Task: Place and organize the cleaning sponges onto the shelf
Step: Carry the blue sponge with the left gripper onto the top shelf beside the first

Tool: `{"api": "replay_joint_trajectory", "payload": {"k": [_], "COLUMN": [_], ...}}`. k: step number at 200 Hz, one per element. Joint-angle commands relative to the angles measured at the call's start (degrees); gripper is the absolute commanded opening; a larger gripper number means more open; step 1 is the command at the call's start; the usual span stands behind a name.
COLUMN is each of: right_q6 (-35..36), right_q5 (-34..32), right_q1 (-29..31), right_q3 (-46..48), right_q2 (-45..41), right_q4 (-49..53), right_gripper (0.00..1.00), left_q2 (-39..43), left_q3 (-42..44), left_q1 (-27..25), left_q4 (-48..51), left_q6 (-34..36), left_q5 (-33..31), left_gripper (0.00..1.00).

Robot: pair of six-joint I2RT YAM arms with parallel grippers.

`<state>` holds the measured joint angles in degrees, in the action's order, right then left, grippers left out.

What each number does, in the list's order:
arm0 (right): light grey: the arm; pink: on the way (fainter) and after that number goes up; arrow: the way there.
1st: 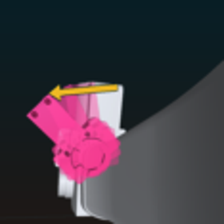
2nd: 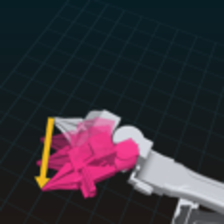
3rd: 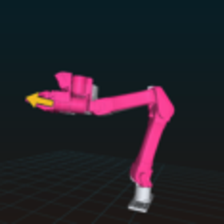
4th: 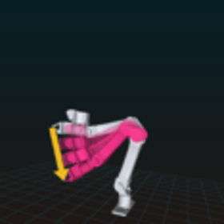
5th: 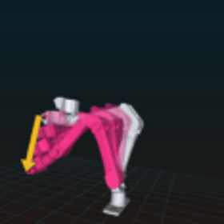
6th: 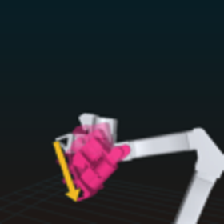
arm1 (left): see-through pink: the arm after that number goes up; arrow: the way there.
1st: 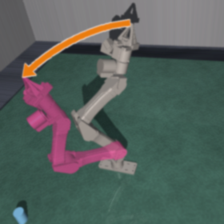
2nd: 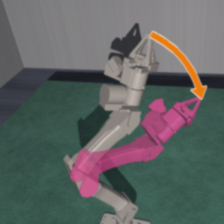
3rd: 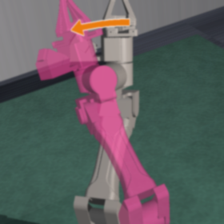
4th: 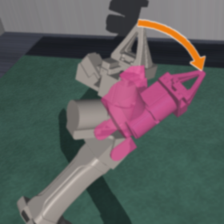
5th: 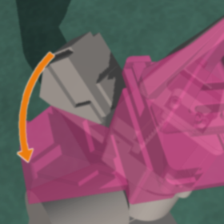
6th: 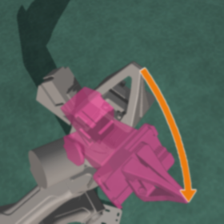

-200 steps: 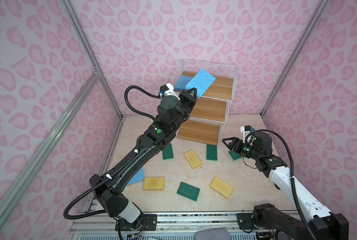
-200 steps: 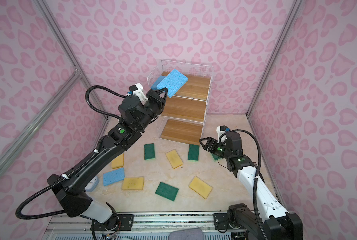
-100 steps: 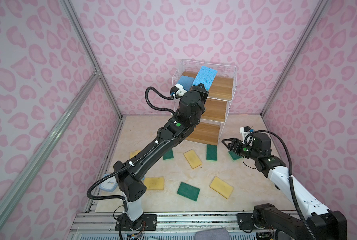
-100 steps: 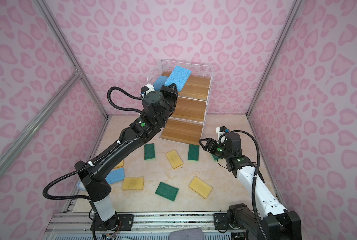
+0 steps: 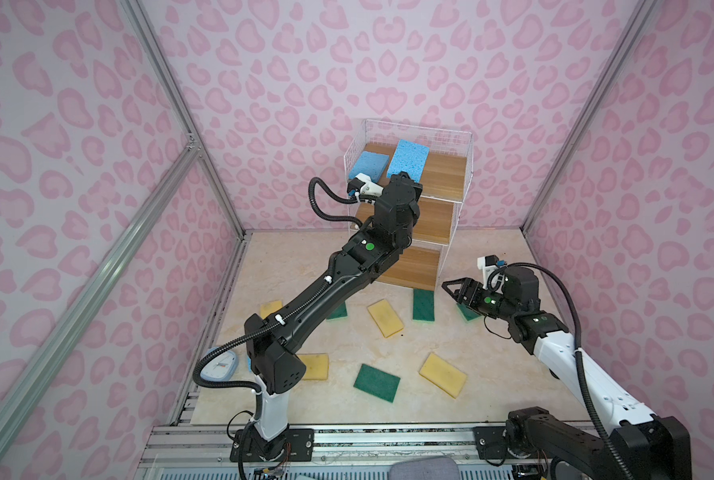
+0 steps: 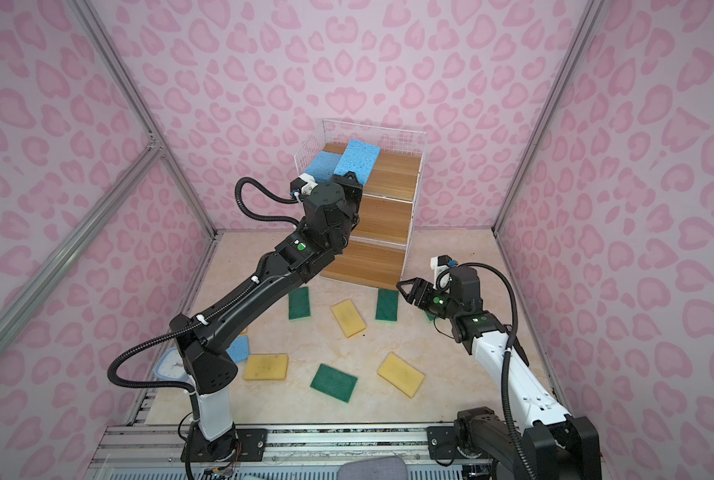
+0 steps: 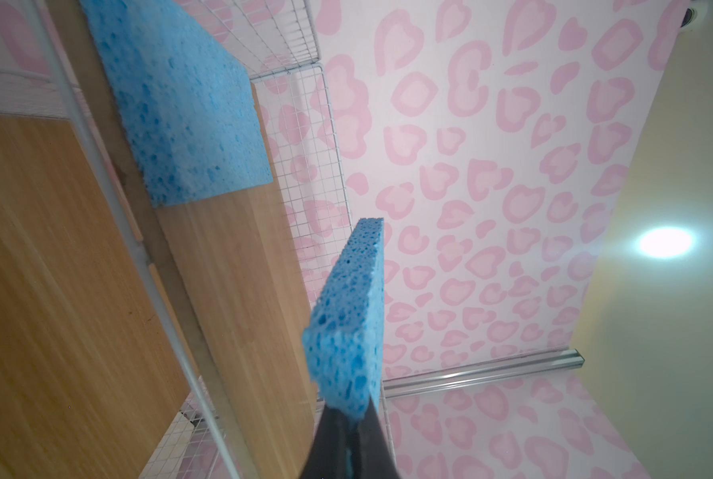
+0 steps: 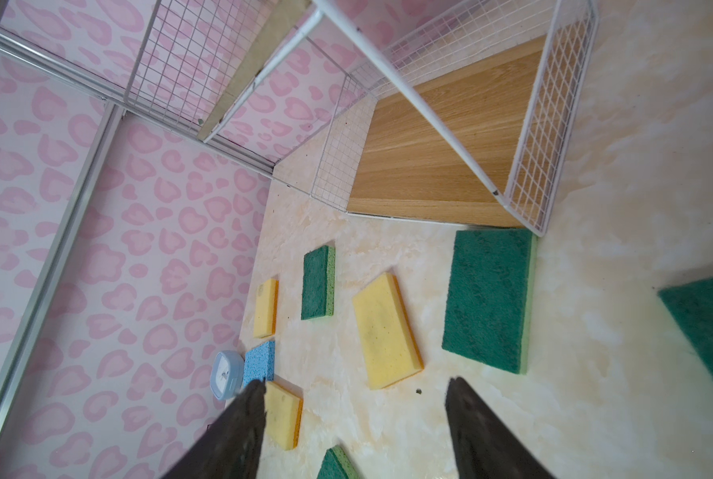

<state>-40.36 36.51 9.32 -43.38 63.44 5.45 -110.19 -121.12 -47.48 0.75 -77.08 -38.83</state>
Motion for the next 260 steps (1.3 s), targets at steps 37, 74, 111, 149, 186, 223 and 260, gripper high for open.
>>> {"api": "replay_joint_trajectory", "payload": {"k": [37,74,111,149,186,223,260], "right_q6": [-0.04,0.58,0.64,0.79,0.89,0.94,0.74], "right_q5": [0.67,0.40,0.31,0.33,0.23,-0.04,-0.35], "right_q1": [0.01,0.10,0.07,0.07,0.09,0.17,0.26], "right_q3": [0.81,0.58,0.35,0.31,-0.22,-0.55,-0.83], "right_q2": [0.34,0.00,0.02,0.08,-0.03,0.02,-0.42], "right_q4": [-1.48,-0.61,-0.34,-0.27,0.24,0.59,0.61], "right_gripper": [0.70,0.70,0.70,0.70,0.70,0.70,0.70], "left_q2": [-2.86,-4.05,-5.08,-5.20,-5.21,-4.87,-3.74], "left_q3": [-1.79,-1.99,-2.48,-2.54,-2.48,-2.21,-0.67], "left_q1": [1.81,2.65,3.10,3.26,3.26,3.21,3.14], "left_q4": [1.82,1.91,1.53,1.01,0.53,0.35,-0.24], "left_q6": [-4.32,-5.56,-5.54,-4.51,-4.28,-3.58,-2.28], "left_q5": [0.66,1.67,2.53,2.18,3.34,4.64,5.94], "left_gripper": [0.03,0.03,0.03,0.24,0.38,0.62,0.99]}}
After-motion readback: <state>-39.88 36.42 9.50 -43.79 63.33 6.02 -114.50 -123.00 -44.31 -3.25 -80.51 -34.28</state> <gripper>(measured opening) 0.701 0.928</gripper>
